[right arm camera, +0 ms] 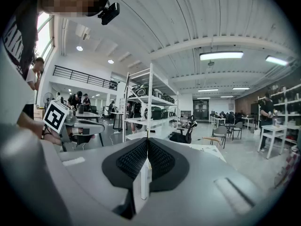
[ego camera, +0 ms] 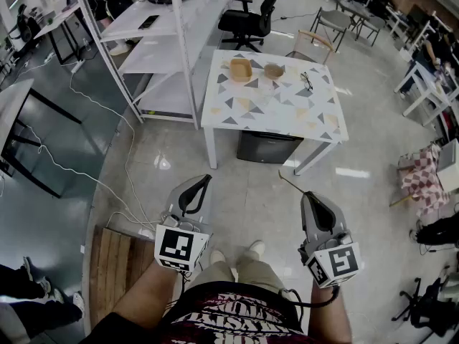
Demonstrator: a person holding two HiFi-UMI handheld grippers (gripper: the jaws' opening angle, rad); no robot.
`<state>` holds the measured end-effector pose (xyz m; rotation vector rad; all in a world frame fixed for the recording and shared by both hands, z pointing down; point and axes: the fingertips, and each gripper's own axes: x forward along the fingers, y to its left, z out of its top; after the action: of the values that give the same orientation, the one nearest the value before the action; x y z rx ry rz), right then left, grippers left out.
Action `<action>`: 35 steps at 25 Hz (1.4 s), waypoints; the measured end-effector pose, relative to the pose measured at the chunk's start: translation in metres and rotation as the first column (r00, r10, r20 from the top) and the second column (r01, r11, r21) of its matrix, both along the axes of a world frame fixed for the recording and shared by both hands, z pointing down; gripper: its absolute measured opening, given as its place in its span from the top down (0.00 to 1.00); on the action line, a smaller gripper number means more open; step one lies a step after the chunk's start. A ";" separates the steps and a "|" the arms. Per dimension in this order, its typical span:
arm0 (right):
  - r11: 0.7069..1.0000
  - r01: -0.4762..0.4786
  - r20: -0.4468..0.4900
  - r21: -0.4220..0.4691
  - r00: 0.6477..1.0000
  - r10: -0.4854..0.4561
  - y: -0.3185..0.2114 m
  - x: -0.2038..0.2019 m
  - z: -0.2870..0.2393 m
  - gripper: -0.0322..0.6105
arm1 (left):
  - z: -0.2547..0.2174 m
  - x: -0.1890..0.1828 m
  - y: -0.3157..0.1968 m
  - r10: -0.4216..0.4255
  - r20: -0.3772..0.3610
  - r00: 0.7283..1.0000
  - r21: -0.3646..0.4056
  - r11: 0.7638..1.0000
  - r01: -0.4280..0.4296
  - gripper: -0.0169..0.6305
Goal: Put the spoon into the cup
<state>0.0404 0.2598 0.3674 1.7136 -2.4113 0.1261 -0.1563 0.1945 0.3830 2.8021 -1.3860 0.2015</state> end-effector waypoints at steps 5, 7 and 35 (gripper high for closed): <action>1.000 -0.001 -0.009 -0.001 1.000 0.001 -0.019 0.016 0.006 0.90 | 0.004 0.016 -0.020 0.002 -0.003 1.000 0.001 1.000 -0.002 0.97; 1.000 0.006 -0.012 -0.001 1.000 -0.006 -0.029 0.024 0.010 0.90 | 0.009 0.022 -0.031 -0.008 0.001 1.000 -0.004 1.000 0.008 0.97; 0.999 0.050 0.072 -0.021 0.996 -0.048 -0.131 0.075 0.013 0.90 | 0.016 0.070 -0.118 -0.030 -0.003 1.000 -0.037 0.999 0.030 0.97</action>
<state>0.1159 0.1285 0.3802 1.6666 -2.4904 0.2117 -0.0861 0.0765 0.3987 2.7483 -1.4075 0.2195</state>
